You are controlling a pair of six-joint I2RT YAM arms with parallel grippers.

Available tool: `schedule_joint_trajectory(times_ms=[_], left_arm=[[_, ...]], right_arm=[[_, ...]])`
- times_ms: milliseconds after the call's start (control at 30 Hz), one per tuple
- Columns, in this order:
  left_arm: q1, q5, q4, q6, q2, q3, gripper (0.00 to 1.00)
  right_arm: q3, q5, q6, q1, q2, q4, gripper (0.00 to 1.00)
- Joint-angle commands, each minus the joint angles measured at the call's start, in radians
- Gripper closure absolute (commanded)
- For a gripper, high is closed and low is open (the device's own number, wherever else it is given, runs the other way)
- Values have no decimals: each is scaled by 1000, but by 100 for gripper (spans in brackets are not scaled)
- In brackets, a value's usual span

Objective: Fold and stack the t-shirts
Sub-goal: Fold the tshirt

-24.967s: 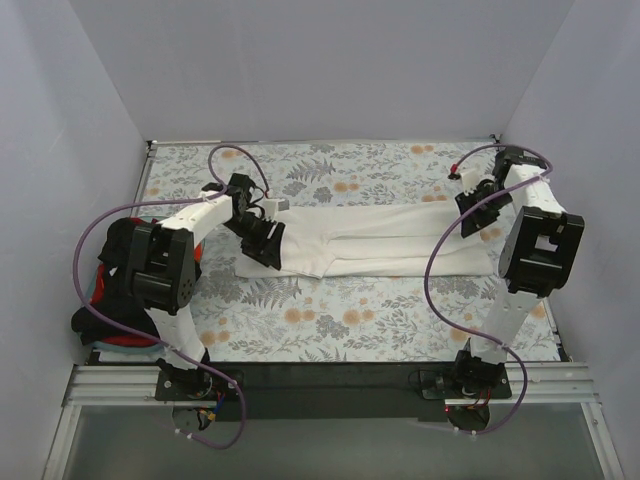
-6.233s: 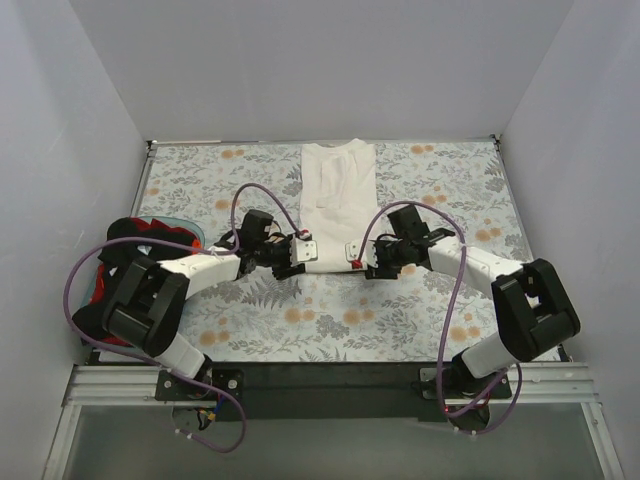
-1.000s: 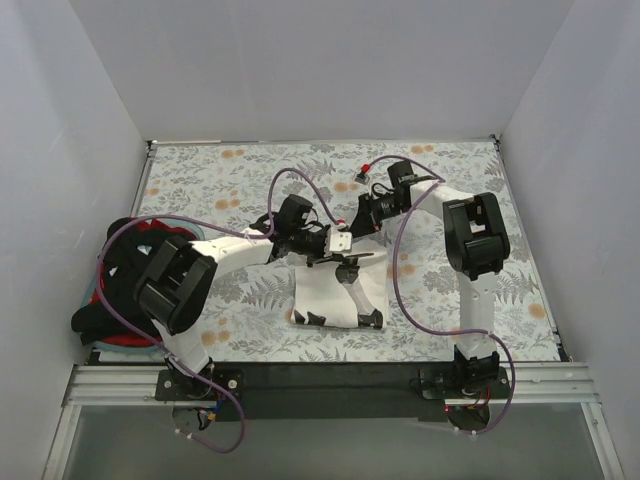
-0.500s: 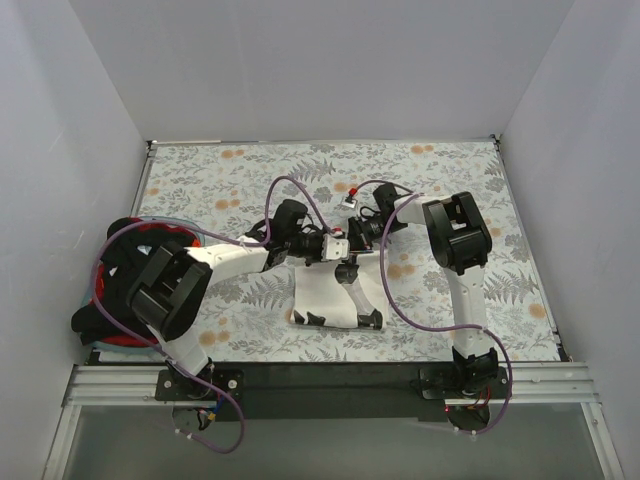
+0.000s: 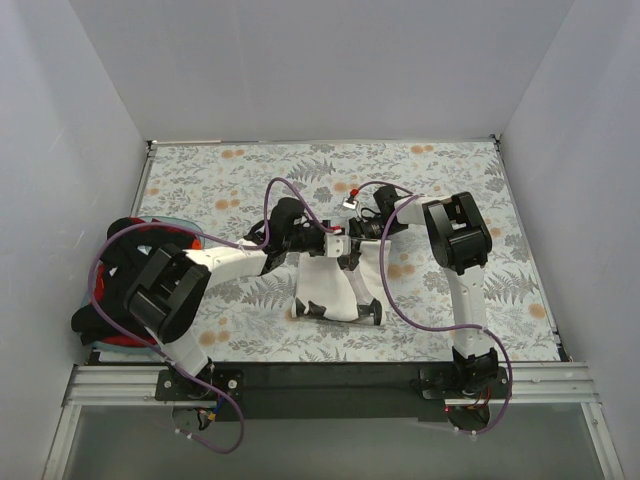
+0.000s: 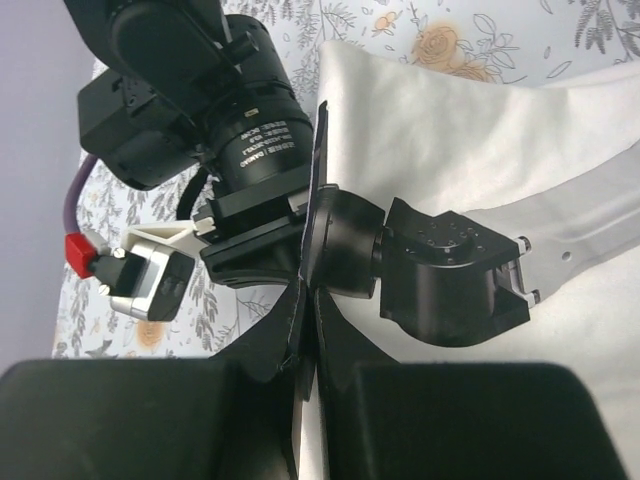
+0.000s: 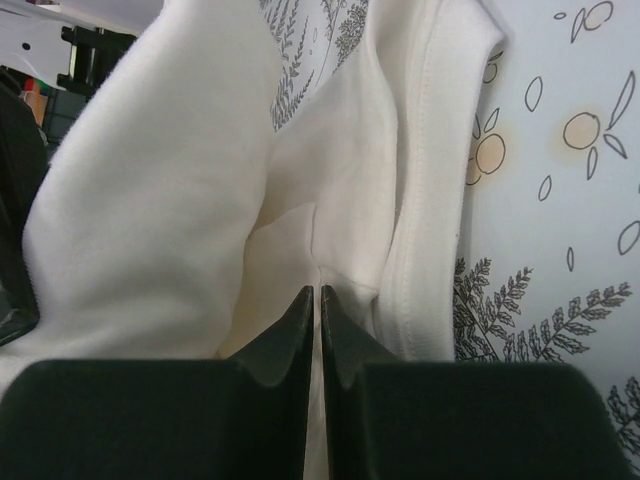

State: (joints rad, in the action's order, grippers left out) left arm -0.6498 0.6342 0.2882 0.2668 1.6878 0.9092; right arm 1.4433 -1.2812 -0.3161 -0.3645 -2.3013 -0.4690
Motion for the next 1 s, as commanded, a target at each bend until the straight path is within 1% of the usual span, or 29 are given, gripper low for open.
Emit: schedule_joint_trajectory(times_ms=[0,133,233,267,367,467,500,567,600,700,867,933,967], left_arm=[[6,-30,86,25,-14,8,100],[12,-34,101,29,15,13,100],[12,-59,147,40,27,-10,100],[12,-70,188,38,33,-18,100],[12,-88,233,38,27,-38,100],[12,-90,258,44,7,-59,100],[12,-88,261,45,3,-64,100],[10,-74,276,61,-14,-85,100],[12,-70,287,66,-17,-96,100],[10,-62,339,75,-25,-131,100],[9,-39,380,87,-30,-159,100],[7,-25,391,106,-24,-173,100],[6,-27,414,109,-17,-176,99]], right_arm=[[-30,0,-41,-8,-35,-31,89],[-32,0,-49,-7,-27,-40,88],[-12,5,-49,-4,-12,-52,87],[-8,11,-49,-5,5,-54,87],[14,23,-43,-5,32,-71,82],[49,61,-46,-4,57,-97,75],[66,71,-46,-5,65,-105,71],[84,98,-46,-5,80,-126,65],[91,105,-46,-5,86,-131,61],[104,152,-52,-5,117,-140,55],[117,259,-86,-5,157,-155,50],[123,286,-89,-1,167,-160,46],[129,308,-90,2,175,-158,41]])
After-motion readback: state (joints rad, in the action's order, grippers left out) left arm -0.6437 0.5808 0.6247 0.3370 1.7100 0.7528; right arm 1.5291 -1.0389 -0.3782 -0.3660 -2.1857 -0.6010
